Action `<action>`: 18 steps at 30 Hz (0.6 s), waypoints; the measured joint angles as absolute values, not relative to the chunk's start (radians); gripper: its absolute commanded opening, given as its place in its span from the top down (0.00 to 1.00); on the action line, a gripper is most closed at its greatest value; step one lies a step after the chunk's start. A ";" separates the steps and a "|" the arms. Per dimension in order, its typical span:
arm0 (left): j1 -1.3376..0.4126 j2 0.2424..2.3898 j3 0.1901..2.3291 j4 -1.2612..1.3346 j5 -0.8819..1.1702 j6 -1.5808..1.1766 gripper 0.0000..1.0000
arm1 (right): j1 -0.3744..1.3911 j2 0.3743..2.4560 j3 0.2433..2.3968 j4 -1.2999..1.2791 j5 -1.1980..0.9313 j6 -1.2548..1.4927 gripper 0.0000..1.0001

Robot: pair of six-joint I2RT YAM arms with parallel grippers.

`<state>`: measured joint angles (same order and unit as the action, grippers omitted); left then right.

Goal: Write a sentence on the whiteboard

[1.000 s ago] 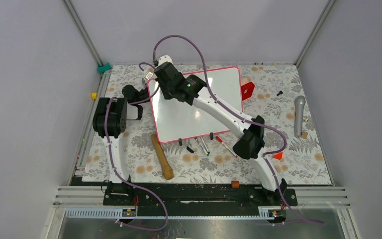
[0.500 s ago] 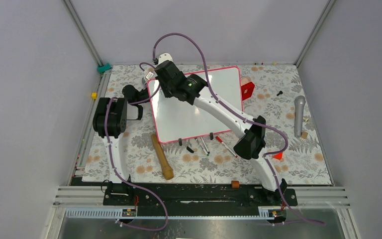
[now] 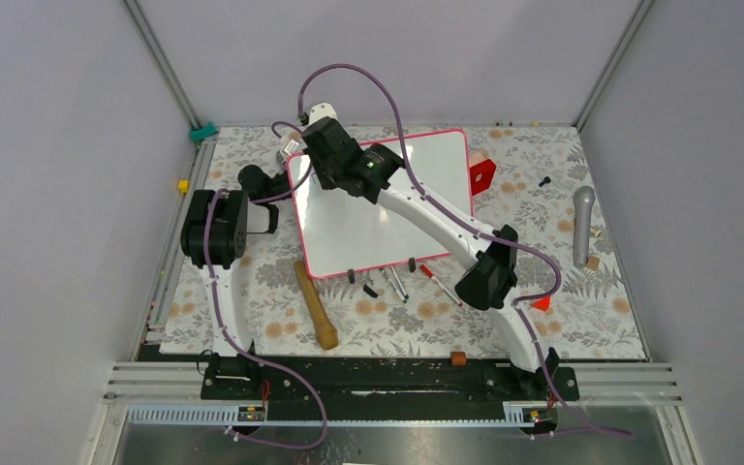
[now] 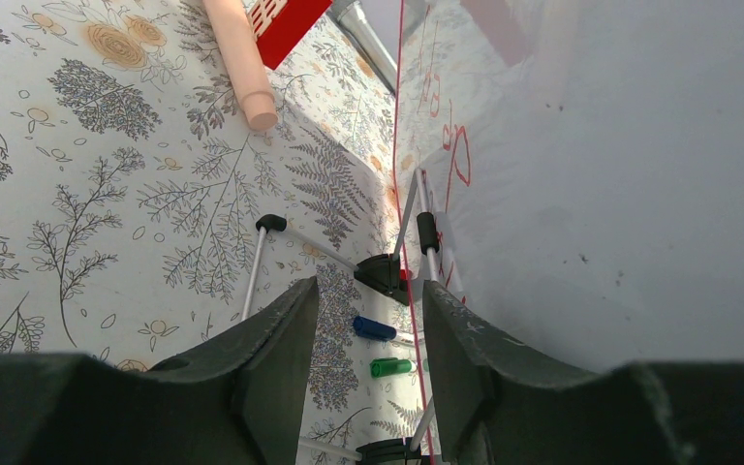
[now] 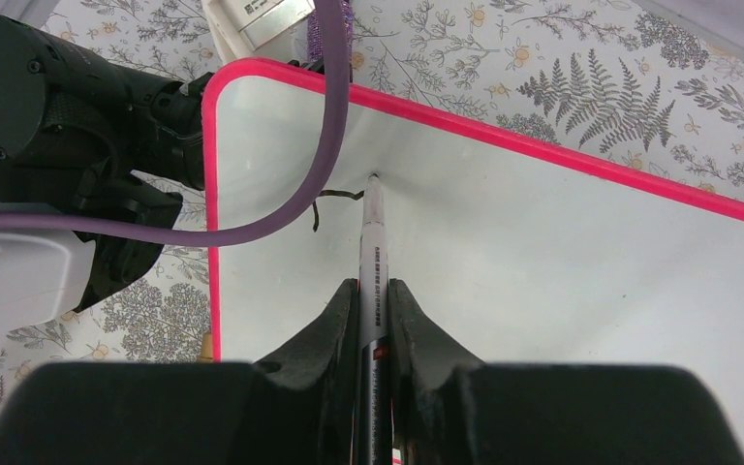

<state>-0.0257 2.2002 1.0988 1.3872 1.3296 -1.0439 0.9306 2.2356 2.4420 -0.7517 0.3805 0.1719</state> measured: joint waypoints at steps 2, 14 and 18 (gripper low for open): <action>-0.026 2.200 1.099 1.387 1.330 -1.044 0.55 | 0.930 2.236 2.442 -0.752 0.380 0.173 1.00; -0.025 2.200 1.099 1.387 1.329 -1.043 0.55 | 0.931 2.196 2.345 -0.751 0.364 0.195 1.00; -0.025 2.200 1.099 1.386 1.329 -1.043 0.55 | 0.931 2.177 2.301 -0.752 0.352 0.200 1.00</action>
